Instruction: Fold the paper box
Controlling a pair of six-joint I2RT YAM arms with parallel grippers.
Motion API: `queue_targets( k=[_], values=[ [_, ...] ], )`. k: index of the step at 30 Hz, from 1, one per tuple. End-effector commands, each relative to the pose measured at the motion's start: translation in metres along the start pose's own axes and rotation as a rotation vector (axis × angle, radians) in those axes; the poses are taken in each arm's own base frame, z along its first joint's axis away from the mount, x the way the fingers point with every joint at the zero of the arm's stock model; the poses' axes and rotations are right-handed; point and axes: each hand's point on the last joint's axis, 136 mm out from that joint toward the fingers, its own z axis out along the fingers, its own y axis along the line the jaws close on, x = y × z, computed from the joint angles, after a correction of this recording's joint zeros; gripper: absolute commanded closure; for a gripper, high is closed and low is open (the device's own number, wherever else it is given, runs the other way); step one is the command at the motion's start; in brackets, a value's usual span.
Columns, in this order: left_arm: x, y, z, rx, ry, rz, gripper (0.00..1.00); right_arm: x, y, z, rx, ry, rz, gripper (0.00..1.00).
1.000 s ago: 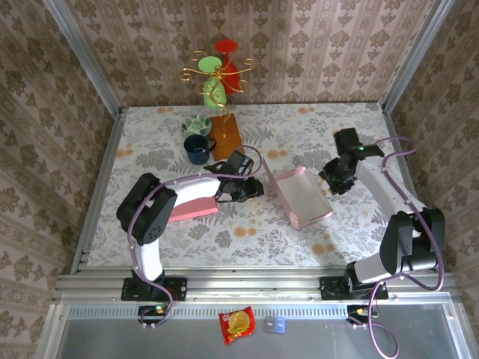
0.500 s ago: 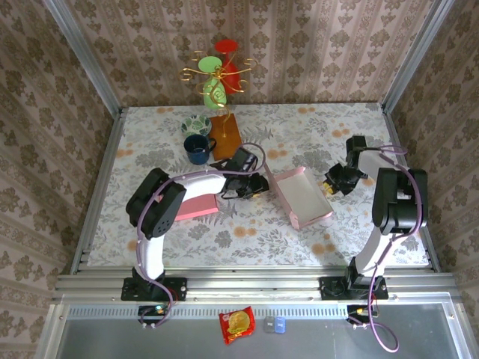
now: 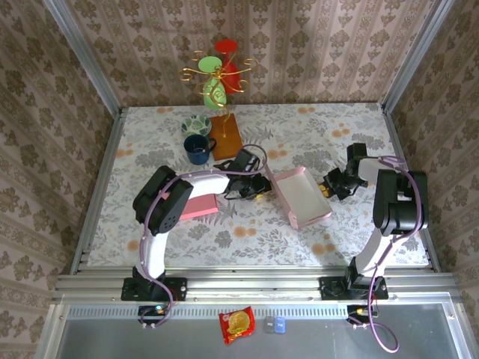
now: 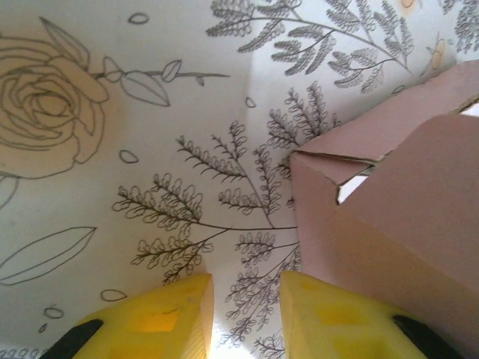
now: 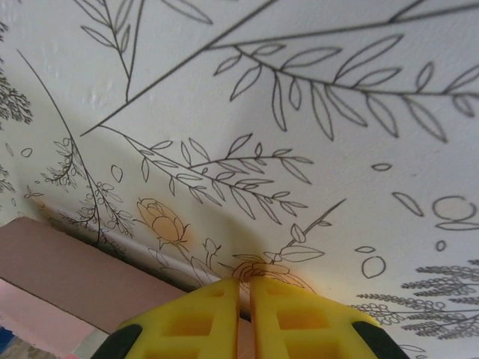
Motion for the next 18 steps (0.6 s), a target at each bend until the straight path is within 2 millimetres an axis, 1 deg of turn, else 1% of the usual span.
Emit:
queue_targets(
  k=[1,9,18],
  values=[
    [-0.009,-0.014,0.0,0.049,-0.015,-0.011,0.7,0.021,0.01,0.003,-0.058,0.067,0.015,0.85],
    [-0.018,-0.015,0.0,0.075,-0.031,-0.02,0.71,0.041,0.017,0.003,-0.065,0.074,0.007,0.86],
    [-0.022,-0.012,-0.001,0.075,-0.034,-0.027,0.72,0.053,0.019,0.005,-0.056,0.076,-0.002,0.87]
  ],
)
